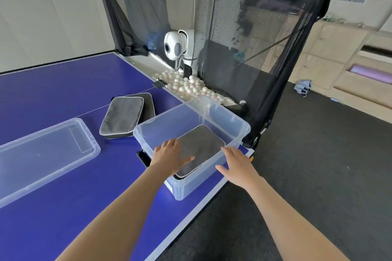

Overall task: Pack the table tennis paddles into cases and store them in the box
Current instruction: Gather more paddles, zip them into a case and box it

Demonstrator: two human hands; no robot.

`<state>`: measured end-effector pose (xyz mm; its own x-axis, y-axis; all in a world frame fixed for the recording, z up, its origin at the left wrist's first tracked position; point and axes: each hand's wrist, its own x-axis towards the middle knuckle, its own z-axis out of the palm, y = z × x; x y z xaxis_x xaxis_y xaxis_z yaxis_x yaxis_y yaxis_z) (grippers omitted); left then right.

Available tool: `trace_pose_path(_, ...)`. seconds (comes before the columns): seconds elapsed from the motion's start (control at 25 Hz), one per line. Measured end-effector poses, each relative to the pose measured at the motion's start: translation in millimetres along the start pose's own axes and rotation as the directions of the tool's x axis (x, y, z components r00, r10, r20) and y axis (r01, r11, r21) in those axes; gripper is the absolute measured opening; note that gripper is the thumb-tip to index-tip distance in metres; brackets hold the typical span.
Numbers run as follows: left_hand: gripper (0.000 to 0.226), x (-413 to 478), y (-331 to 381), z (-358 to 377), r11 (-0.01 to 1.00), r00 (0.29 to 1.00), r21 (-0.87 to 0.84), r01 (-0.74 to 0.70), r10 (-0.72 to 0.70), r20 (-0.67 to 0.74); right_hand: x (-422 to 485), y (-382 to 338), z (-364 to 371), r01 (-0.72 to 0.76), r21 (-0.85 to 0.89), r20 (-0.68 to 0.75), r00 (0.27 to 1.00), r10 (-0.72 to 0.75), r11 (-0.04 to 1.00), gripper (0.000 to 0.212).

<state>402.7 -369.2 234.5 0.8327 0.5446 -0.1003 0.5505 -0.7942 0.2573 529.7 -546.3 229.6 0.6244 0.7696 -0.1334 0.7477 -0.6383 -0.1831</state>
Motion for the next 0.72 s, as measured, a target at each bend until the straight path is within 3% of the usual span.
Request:
trace_pose_path(0.36, 0.075, 62, -67, -6, 0.971, 0.97, 0.026, 0.236, -0.234, -0.066, 147, -22, -24, 0.272, -0.063, 0.043, 0.962, -0.27, 0.96, 0.065)
trace_pose_path(0.72, 0.07, 126, -115, -24, 0.822, 0.81, -0.007, 0.57, -0.563, -0.167, 313, -54, -40, 0.562, -0.035, 0.092, 0.826, -0.557, 0.827, 0.065)
